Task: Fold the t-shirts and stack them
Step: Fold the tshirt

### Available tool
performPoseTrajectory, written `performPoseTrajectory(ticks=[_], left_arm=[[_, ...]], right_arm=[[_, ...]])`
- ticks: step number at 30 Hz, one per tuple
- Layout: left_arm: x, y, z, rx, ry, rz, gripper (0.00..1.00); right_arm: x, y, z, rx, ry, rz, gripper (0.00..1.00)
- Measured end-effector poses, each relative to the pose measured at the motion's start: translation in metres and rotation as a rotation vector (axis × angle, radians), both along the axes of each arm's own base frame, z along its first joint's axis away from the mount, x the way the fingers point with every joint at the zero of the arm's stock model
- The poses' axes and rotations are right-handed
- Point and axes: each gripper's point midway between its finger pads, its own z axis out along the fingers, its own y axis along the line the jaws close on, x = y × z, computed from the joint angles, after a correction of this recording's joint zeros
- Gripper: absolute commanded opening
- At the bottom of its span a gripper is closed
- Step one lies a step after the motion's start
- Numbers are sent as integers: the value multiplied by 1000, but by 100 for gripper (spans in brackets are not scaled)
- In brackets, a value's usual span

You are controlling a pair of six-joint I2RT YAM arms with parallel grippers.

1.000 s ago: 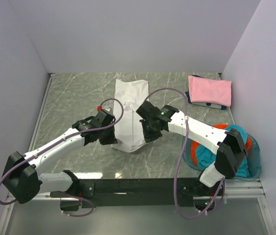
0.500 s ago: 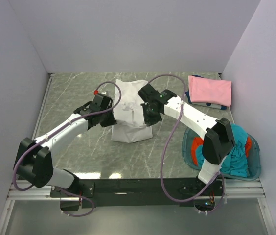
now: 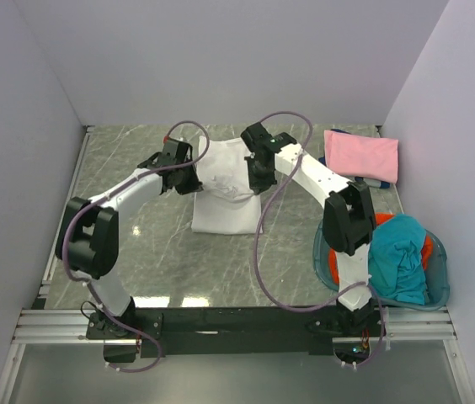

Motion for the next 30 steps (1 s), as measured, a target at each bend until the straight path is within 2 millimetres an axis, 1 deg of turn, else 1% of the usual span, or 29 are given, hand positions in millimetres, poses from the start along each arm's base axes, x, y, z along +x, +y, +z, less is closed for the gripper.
performPoseTrajectory(ticks=[3, 9, 12, 15, 18, 19, 20, 21, 22, 23, 24, 26, 28, 30], left_arm=[[17, -3, -4, -4, -5, -9, 0], [37, -1, -12, -1, 4, 4, 0], [44, 2, -18, 0, 15, 19, 0], [47, 6, -24, 6, 34, 38, 0], [49, 9, -27, 2, 46, 63, 0], [50, 10, -28, 0, 49, 67, 8], [50, 11, -29, -1, 52, 71, 17], [50, 12, -29, -3, 55, 77, 27], [52, 12, -30, -6, 60, 83, 46], [53, 12, -31, -7, 63, 90, 52], [53, 13, -32, -7, 69, 97, 62], [52, 15, -34, 0, 76, 107, 69], [53, 18, -34, 7, 74, 119, 74], [53, 19, -34, 13, 69, 121, 74]], right_arm=[[18, 3, -5, 9, -1, -4, 0], [51, 9, -17, 23, -9, -9, 0], [59, 8, -22, 26, -2, -16, 0], [65, 5, -26, 28, 5, -25, 0], [67, 1, -32, 22, 19, -31, 0], [67, 0, -33, 20, 24, -33, 4], [67, -1, -34, 19, 26, -35, 12], [67, -1, -34, 24, 31, -32, 38], [67, 0, -33, 30, 35, -31, 49], [69, 0, -32, 33, 34, -29, 55], [73, 1, -31, 38, 28, -24, 60], [78, 3, -29, 47, 17, -14, 63], [79, 3, -29, 52, 18, -10, 64], [79, 1, -28, 58, 18, -10, 64]])
